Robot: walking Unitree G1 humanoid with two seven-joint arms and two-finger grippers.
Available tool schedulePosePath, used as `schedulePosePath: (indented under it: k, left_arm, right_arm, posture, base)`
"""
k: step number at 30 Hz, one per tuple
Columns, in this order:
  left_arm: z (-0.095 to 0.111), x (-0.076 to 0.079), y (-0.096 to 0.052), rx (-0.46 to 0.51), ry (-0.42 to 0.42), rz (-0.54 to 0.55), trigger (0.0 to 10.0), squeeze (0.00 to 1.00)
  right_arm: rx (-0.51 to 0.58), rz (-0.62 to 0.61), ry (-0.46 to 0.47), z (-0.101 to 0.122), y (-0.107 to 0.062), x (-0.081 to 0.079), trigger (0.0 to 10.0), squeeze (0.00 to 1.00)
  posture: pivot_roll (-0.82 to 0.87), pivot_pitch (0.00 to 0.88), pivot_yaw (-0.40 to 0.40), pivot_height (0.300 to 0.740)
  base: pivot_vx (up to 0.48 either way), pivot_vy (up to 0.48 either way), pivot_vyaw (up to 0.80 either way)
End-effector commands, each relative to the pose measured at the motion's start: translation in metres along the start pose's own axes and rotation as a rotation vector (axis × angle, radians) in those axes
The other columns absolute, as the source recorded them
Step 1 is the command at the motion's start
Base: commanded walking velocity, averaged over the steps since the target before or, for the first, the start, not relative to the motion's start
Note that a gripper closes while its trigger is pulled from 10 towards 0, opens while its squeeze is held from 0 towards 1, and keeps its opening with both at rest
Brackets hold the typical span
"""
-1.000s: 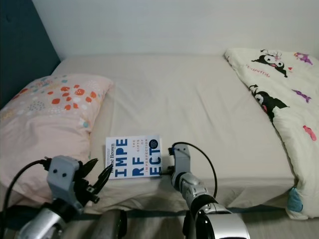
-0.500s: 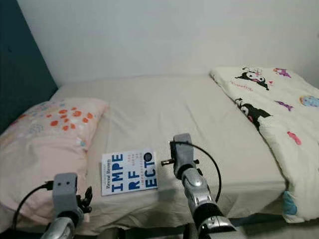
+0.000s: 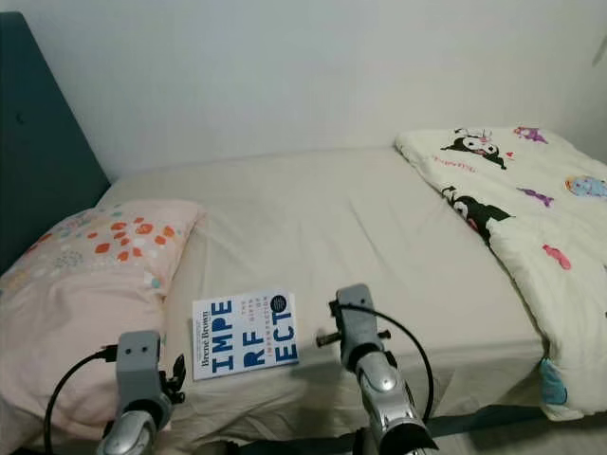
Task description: Clean up the room
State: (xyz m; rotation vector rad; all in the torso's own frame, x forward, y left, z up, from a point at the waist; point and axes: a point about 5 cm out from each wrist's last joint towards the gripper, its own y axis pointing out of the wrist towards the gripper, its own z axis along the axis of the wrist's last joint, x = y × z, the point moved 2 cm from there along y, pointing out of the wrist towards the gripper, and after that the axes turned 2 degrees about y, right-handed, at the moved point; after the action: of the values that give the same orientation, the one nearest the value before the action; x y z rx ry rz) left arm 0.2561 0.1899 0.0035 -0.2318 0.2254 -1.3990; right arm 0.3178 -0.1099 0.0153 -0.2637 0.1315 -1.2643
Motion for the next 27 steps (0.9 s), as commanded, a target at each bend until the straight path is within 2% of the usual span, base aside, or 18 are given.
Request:
schedulePosePath:
  k: [1,3,7,10,16,23,27]
  left_arm:
    - [-0.005,0.002,-0.002,-0.008,0.003,-0.005,10.0,0.00]
    - [-0.005,0.004,-0.003,0.005,0.008,-0.023,10.0,0.00]
    - [-0.003,0.005,-0.004,0.036,0.025,-0.026,10.0,0.00]
    - [-0.001,0.004,-0.005,0.051,0.017,-0.019,10.0,0.00]
    - [-0.001,0.011,-0.005,0.073,0.063,-0.068,10.0,0.00]
    - [-0.001,0.012,-0.003,0.086,0.056,-0.062,10.0,0.00]
    - [0.001,0.015,-0.002,0.101,0.073,-0.079,10.0,0.00]
  right_arm:
    - [-0.052,0.025,-0.014,-0.012,-0.003,-0.006,10.0,0.00]
    - [-0.067,0.028,-0.025,-0.016,-0.005,-0.007,10.0,0.00]
    - [-0.048,0.000,0.029,-0.017,-0.008,-0.001,10.0,0.00]
    - [-0.050,0.002,0.012,-0.017,-0.008,0.000,10.0,0.00]
    - [-0.058,0.018,-0.006,-0.019,-0.009,-0.002,10.0,0.00]
    - [-0.061,0.021,-0.008,-0.020,-0.009,-0.004,10.0,0.00]
    - [-0.073,0.038,-0.015,-0.021,-0.008,-0.007,10.0,0.00]
  posture:
    - [-0.01,0.000,-0.031,0.603]
    - [0.00,0.000,-0.036,0.603]
    - [0.00,0.000,-0.037,0.608]
    - [0.00,0.000,-0.036,0.618]
    - [0.00,0.000,-0.037,0.638]
    - [0.00,0.000,-0.038,0.658]
    - [0.00,0.000,-0.040,0.683]
  base:
    - [0.000,0.000,0.00]
    - [0.000,0.000,0.00]
    - [0.000,0.000,0.00]
    - [0.000,0.000,0.00]
    - [0.000,0.000,0.00]
    - [0.000,0.000,0.00]
    - [0.000,0.000,0.00]
